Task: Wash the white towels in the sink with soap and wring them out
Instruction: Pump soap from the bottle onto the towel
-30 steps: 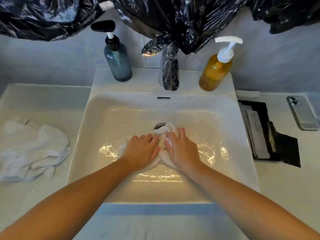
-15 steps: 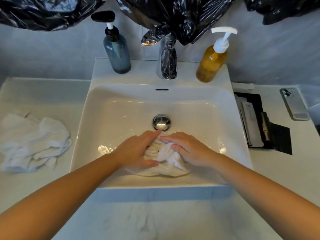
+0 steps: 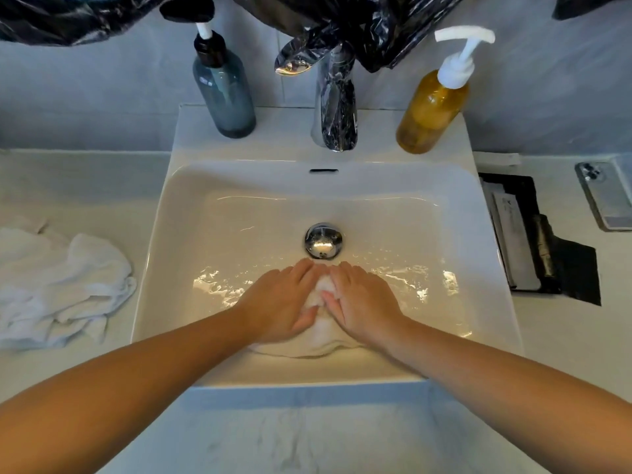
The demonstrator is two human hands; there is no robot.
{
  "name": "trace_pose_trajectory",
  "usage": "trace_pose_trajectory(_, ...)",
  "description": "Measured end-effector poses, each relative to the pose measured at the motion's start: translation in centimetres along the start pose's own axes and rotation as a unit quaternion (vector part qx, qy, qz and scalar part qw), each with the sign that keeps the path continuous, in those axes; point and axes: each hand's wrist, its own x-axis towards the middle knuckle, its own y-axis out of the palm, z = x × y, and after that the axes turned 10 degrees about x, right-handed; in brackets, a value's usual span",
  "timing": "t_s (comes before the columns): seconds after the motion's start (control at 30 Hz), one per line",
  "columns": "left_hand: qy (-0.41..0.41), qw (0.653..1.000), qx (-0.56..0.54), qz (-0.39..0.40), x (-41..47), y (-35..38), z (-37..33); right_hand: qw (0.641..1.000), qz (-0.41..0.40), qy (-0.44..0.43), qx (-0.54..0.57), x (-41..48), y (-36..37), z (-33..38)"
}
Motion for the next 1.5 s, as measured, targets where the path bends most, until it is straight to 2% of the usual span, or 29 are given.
trace_pose_trajectory(0.07,0.002,1.000,-0.006,-0.029,0.6,0.0,-0.1,1.000,-0.021,-0.012,0.017,0.5,-0.3,-0.2)
trace_pose_trajectory(0.17,0.003,0.999,-0.031,-0.040,1.1,-0.2,0.2,0.997,0.019,0.018,0.072,1.2,-1.6,0.1)
trace_pose_trajectory(0.33,-0.088,0.983,-0.138,0.079,0.5,-2.1,1.1,0.988,0.112,0.044,0.099,1.8,-4.0,-0.8)
trace_pose_trajectory(0.47,-0.133,0.969,-0.072,0.196,-1.9,-3.7,2.4,0.947,0.186,0.150,0.216,1.7,-6.0,-1.6)
trace_pose_trajectory(0.53,-0.174,0.949,-0.081,0.251,-2.5,-4.3,2.7,0.940,0.249,0.150,0.180,2.1,-6.9,-1.4)
trace_pose_trajectory(0.6,-0.204,0.939,-0.127,0.244,-2.8,-4.4,2.8,0.933,0.292,0.156,0.142,2.1,-7.8,-1.3)
trace_pose_trajectory(0.63,-0.208,0.939,-0.141,0.234,-2.9,-4.4,2.7,0.931,0.288,0.168,0.147,2.1,-8.4,-1.4)
trace_pose_trajectory(0.67,-0.208,0.940,-0.150,0.225,-3.0,-4.5,2.7,0.937,0.248,0.180,0.170,2.1,-9.1,-1.6)
trace_pose_trajectory(0.73,-0.202,0.946,-0.154,0.202,-2.9,-4.9,2.7,0.951,0.060,0.204,0.224,2.4,-11.0,-2.5)
trace_pose_trajectory(0.8,-0.198,0.950,-0.147,0.194,-2.5,-5.2,2.6,0.920,-0.152,0.246,0.264,3.5,-13.2,-4.3)
trace_pose_trajectory(0.83,-0.202,0.947,-0.149,0.200,-2.4,-5.2,2.5,0.892,-0.218,0.268,0.291,4.5,-14.2,-5.5)
trace_pose_trajectory(0.87,-0.209,0.943,-0.154,0.208,-2.2,-5.2,2.4,0.867,-0.249,0.285,0.324,5.7,-15.3,-6.6)
trace_pose_trajectory(0.93,-0.222,0.936,-0.163,0.218,-2.0,-5.2,2.2,0.829,-0.254,0.309,0.391,8.6,-16.8,-8.2)
trace_pose_trajectory(1.0,-0.233,0.934,-0.163,0.216,-2.1,-5.1,1.9,0.816,-0.230,0.310,0.430,11.3,-16.9,-9.1)
trace_pose_trajectory(1.1,-0.247,0.931,-0.159,0.219,-2.3,-5.2,1.6,0.829,-0.219,0.295,0.421,13.4,-16.5,-9.1)
trace_pose_trajectory(1.2,-0.262,0.932,-0.141,0.205,-2.7,-6.2,1.4,0.851,-0.217,0.264,0.399,11.6,-17.2,-8.1)
trace_pose_trajectory(1.27,-0.302,0.933,-0.156,0.118,-2.6,-8.0,0.8,0.877,-0.201,0.214,0.381,8.1,-17.4,-7.3)
trace_pose_trajectory(1.33,-0.346,0.918,-0.192,-0.015,-1.5,-10.5,0.0,0.915,-0.142,0.188,0.327,4.1,-17.6,-6.1)
trace_pose_trajectory(1.43,-0.384,0.866,-0.276,-0.164,1.6,-13.9,-1.5,0.973,-0.007,0.132,0.189,-0.1,-17.0,-3.8)
trace_pose_trajectory(1.5,-0.385,0.834,-0.334,-0.210,4.0,-14.9,-2.9,0.990,0.039,0.085,0.110,-1.0,-16.3,-2.0)
